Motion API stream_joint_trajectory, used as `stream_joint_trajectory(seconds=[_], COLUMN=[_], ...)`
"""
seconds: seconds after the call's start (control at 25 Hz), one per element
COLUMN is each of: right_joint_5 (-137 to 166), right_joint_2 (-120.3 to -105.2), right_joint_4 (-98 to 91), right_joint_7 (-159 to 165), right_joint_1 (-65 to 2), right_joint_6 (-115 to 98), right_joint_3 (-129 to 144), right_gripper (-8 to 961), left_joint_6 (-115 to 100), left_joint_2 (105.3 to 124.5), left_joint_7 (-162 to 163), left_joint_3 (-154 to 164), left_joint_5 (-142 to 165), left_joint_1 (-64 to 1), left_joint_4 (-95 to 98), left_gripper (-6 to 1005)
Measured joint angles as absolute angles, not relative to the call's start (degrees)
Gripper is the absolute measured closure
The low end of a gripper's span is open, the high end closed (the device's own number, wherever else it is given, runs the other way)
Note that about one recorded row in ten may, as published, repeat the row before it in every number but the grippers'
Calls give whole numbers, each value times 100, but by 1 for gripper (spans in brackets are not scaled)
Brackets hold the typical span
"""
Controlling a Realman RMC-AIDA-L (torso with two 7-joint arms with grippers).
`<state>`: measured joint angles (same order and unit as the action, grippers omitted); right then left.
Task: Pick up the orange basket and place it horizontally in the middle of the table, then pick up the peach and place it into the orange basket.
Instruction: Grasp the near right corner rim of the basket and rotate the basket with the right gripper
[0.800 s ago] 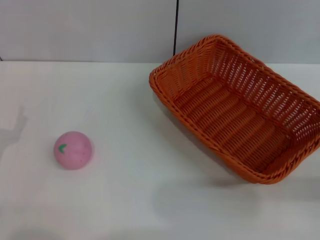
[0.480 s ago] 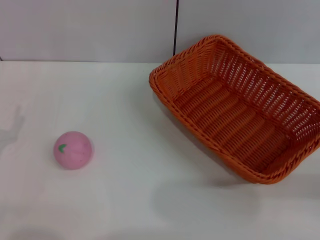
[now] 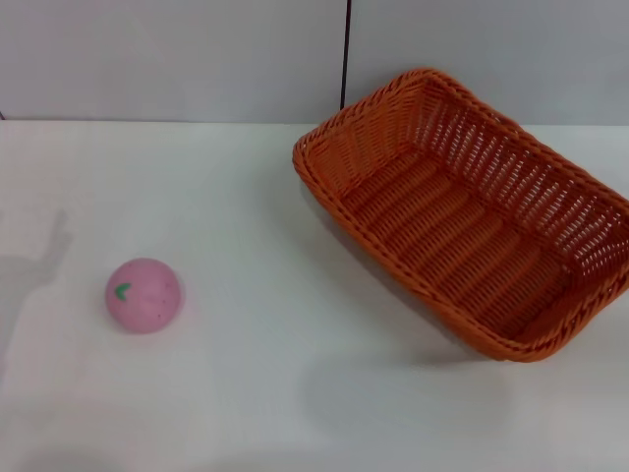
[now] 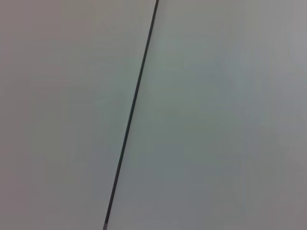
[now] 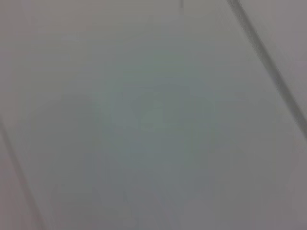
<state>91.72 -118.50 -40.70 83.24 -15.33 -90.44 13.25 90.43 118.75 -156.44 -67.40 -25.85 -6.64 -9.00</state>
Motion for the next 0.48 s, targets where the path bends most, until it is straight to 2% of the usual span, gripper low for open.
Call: stream_joint_trajectory(seconds=[0.16, 0.2, 0.24, 0.28, 0.36, 0.4, 0.44, 0.48], right_joint_5=[10267, 11111, 11111, 11524, 12410, 13163, 13163, 13514], right_joint_2=[-11771, -11627, -11627, -11525, -11313, -11142, -11142, -11077], right_joint_4=[-5572, -6335, -6335, -6664, -7108, -7300, -7300, -7331], right_joint_7=[10124, 11136, 11136, 11604, 12378, 12880, 12880, 13060], right_joint_1=[-1662, -1855, -1855, -2012, -2438, -2872, -2872, -3067], right_joint_6=[-9209, -9439, -9439, -9627, -10158, -10621, -10621, -10816], right_joint_3=[1470, 1596, 1596, 1629, 1609, 1591, 1591, 1609], right_gripper=[166, 166, 166, 166, 166, 166, 166, 166], left_joint_6=[9123, 9123, 9123, 9147, 9395, 9415, 9415, 9453], left_joint_2=[11839, 11839, 11839, 11835, 11824, 11822, 11822, 11816], left_joint_7=[-15628, -15628, -15628, -15626, -15621, -15621, -15621, -15621], left_joint_3=[-6698, -6698, -6698, -6699, -6717, -6718, -6718, -6714], left_joint_5=[-2573, -2573, -2573, -2573, -2573, -2574, -2574, -2573], left_joint_1=[-666, -666, -666, -652, -551, -544, -544, -529], left_joint_4=[-871, -871, -871, -861, -825, -824, -824, -821], left_gripper=[159, 159, 159, 160, 160, 160, 160, 160])
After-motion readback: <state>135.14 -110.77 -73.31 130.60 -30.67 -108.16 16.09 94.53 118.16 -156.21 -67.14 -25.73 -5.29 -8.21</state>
